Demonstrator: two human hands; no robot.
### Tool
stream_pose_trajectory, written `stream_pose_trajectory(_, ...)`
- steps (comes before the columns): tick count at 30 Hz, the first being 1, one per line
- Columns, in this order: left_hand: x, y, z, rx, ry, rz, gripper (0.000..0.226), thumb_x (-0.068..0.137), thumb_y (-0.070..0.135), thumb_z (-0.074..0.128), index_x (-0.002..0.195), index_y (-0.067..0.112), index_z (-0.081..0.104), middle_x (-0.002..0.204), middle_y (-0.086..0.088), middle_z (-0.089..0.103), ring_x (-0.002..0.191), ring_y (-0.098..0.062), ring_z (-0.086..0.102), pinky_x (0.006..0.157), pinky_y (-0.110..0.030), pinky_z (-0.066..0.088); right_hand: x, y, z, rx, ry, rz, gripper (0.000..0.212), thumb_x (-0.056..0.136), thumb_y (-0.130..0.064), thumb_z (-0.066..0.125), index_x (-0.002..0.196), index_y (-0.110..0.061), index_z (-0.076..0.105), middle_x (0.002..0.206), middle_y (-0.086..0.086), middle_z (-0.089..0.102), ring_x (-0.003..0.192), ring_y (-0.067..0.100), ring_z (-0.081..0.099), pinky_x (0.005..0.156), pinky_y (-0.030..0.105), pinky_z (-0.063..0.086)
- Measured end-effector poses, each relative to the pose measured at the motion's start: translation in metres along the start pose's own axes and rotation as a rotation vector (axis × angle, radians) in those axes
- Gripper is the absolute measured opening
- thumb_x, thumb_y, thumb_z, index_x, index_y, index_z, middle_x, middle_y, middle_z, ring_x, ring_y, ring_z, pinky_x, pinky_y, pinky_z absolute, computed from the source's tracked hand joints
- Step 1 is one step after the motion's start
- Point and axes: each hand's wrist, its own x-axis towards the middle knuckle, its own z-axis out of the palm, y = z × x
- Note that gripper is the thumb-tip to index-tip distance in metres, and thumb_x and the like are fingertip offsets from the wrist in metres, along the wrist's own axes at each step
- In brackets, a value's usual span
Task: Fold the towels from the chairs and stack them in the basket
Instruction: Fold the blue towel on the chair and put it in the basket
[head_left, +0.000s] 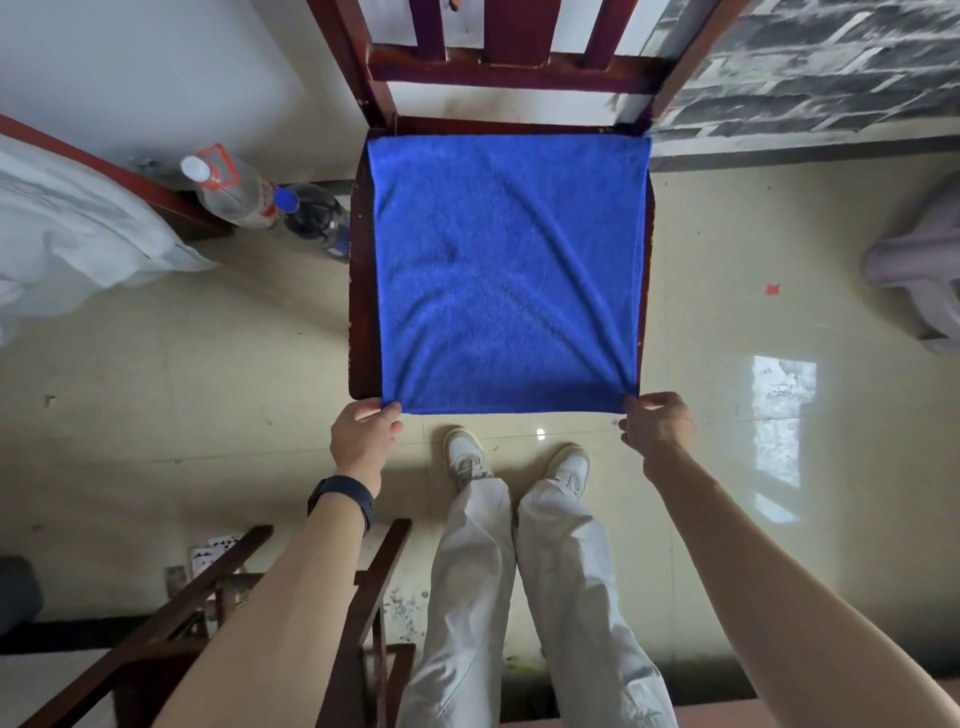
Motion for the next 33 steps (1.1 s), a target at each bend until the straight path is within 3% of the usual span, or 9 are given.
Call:
stream_pose_trajectory(3, 0.002, 0.004, 0.0, -0.064, -0.035, -0.03, 0.018, 0.088, 0.01, 0.07, 0.105, 0.012, 0.065, 0.099, -0.008, 0.07, 0.073, -0.016, 0.065, 0.079, -0.032, 0.055, -0.009, -0.009, 0.001, 0.066, 0.001, 0.042, 0.021, 0.084, -0.019, 0.064, 0.066, -0.016, 0.054, 0.071, 0.005, 0.065, 0.067, 0.026, 0.065, 0.078, 0.047, 0.059)
stream_pose_trajectory(6, 0.004, 0.006, 0.0, -0.115, -0.064, -0.111, 0.013, 0.088, 0.007, 0.068, 0.1, 0.013, 0.066, 0.096, -0.006, 0.067, 0.074, -0.016, 0.061, 0.087, -0.034, 0.054, -0.006, -0.01, 0.0, 0.206, -0.045, 0.165, 0.02, 0.09, -0.015, 0.07, 0.075, -0.008, 0.059, 0.076, 0.007, 0.065, 0.071, 0.023, 0.069, 0.077, 0.042, 0.061)
stream_pose_trajectory(10, 0.003, 0.007, -0.001, -0.099, -0.091, -0.13, 0.019, 0.089, 0.011, 0.068, 0.109, 0.009, 0.067, 0.097, -0.006, 0.067, 0.082, -0.019, 0.062, 0.088, -0.035, 0.054, -0.006, -0.009, -0.002, 0.299, -0.08, 0.248, 0.019, 0.089, -0.013, 0.075, 0.08, -0.002, 0.063, 0.076, 0.009, 0.065, 0.067, 0.019, 0.068, 0.075, 0.037, 0.061)
stream_pose_trajectory(17, 0.002, 0.009, -0.009, -0.074, -0.159, -0.098, 0.028, 0.095, 0.013, 0.063, 0.122, 0.006, 0.061, 0.111, -0.013, 0.068, 0.102, -0.024, 0.068, 0.088, -0.035, 0.053, -0.007, -0.004, 0.005, 0.276, -0.062, 0.168, 0.012, 0.095, -0.009, 0.062, 0.084, -0.005, 0.06, 0.076, 0.009, 0.061, 0.065, 0.016, 0.059, 0.065, 0.027, 0.056)
stream_pose_trajectory(22, 0.001, 0.015, -0.016, -0.116, -0.124, -0.066, 0.023, 0.091, 0.006, 0.066, 0.113, 0.008, 0.06, 0.11, -0.013, 0.069, 0.088, -0.022, 0.07, 0.083, -0.032, 0.056, -0.009, -0.003, 0.005, 0.333, -0.044, 0.107, 0.017, 0.092, 0.002, 0.053, 0.076, -0.003, 0.056, 0.074, 0.011, 0.059, 0.064, 0.018, 0.059, 0.07, 0.028, 0.057)
stream_pose_trajectory(26, 0.001, 0.022, -0.032, -0.185, -0.15, -0.09, 0.03, 0.087, -0.002, 0.069, 0.116, 0.004, 0.062, 0.112, -0.016, 0.07, 0.092, -0.025, 0.072, 0.083, -0.032, 0.057, -0.012, -0.005, -0.012, 0.367, -0.045, 0.053, 0.013, 0.091, 0.004, 0.059, 0.102, -0.003, 0.06, 0.086, 0.01, 0.065, 0.071, 0.019, 0.067, 0.074, 0.025, 0.058)
stream_pose_trajectory(28, -0.004, 0.027, -0.04, -0.191, -0.16, -0.09, 0.033, 0.086, -0.002, 0.071, 0.118, 0.003, 0.063, 0.112, -0.017, 0.071, 0.095, -0.026, 0.073, 0.084, -0.034, 0.057, -0.017, -0.009, -0.024, 0.372, -0.051, 0.018, 0.015, 0.091, 0.002, 0.063, 0.104, -0.003, 0.059, 0.088, 0.01, 0.066, 0.072, 0.02, 0.068, 0.074, 0.023, 0.059)
stream_pose_trajectory(31, -0.022, 0.039, -0.047, -0.195, -0.174, -0.076, 0.033, 0.085, -0.001, 0.072, 0.116, 0.004, 0.061, 0.108, -0.017, 0.071, 0.094, -0.026, 0.073, 0.086, -0.035, 0.057, -0.032, -0.019, -0.041, 0.362, -0.05, 0.008, 0.014, 0.09, 0.0, 0.068, 0.1, -0.004, 0.058, 0.076, 0.005, 0.064, 0.066, 0.019, 0.067, 0.081, 0.03, 0.059)
stream_pose_trajectory(33, -0.038, 0.049, -0.053, -0.204, -0.158, -0.056, 0.034, 0.084, -0.001, 0.073, 0.115, 0.004, 0.059, 0.106, -0.016, 0.071, 0.091, -0.025, 0.073, 0.084, -0.034, 0.057, -0.047, -0.03, -0.056, 0.391, -0.068, 0.008, 0.015, 0.089, 0.003, 0.067, 0.086, -0.006, 0.056, 0.064, 0.0, 0.059, 0.057, 0.014, 0.064, 0.084, 0.03, 0.058)
